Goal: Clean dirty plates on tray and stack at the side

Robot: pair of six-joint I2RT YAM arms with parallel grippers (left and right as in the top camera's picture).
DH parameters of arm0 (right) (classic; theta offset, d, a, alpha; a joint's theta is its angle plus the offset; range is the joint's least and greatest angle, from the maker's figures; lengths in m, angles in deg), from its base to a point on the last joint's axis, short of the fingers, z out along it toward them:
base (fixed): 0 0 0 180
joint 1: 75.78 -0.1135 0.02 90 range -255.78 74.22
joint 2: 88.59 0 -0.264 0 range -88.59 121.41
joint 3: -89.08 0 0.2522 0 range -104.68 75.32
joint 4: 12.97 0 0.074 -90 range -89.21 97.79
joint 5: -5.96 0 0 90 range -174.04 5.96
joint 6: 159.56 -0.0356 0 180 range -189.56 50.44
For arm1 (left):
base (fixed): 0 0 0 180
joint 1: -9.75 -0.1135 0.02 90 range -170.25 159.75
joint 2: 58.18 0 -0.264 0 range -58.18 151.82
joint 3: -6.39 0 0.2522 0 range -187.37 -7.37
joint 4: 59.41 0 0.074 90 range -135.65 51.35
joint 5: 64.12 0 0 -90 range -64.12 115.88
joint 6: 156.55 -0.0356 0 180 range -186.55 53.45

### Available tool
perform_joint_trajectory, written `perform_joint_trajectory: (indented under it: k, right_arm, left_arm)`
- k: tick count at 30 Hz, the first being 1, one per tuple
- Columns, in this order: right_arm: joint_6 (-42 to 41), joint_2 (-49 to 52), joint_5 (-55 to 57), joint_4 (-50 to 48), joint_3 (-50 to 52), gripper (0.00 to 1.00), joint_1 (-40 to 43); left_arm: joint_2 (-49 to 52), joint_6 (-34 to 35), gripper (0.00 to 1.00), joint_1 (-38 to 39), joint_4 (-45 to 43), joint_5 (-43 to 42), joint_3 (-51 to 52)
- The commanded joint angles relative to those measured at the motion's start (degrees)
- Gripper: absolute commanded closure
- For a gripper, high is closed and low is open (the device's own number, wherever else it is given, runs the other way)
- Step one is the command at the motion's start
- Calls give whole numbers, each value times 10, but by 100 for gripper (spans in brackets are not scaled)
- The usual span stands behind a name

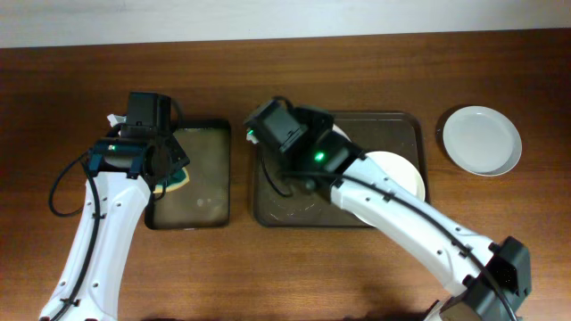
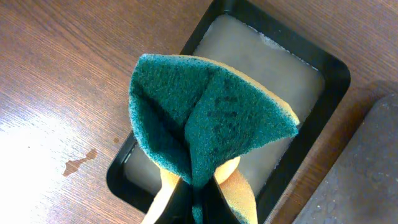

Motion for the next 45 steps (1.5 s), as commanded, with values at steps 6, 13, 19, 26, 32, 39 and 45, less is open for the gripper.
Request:
perform_joint_trajectory:
  k: [6,13,19,26,32,39,45]
  right_arm:
    - [-369,-4,-142,14,-9,96,293]
    - [-431,50,-500,45,-9,96,622]
    - [-441,115,-511,50,-9,96,792]
    - [-441,159,-511,2,-9,93,880]
    - [-441,161,-532,-21,-9,59,865]
    - [-436,161,-555,-8,-9,55,800]
    - [-437,161,-460,-1,-9,59,742]
  left_arm:
    - [-2,2,100,-2,2,0,-3]
    - [-2,2,100,-2,2,0,5]
    - [-2,2,100,-2,-6,0,28]
    - [-2,2,100,-2,-31,0,30]
    - [-2,2,100,-2,-37,0,30]
    - [-2,2,100,-2,-36,-1,30]
    - [-2,2,100,-2,-34,0,30]
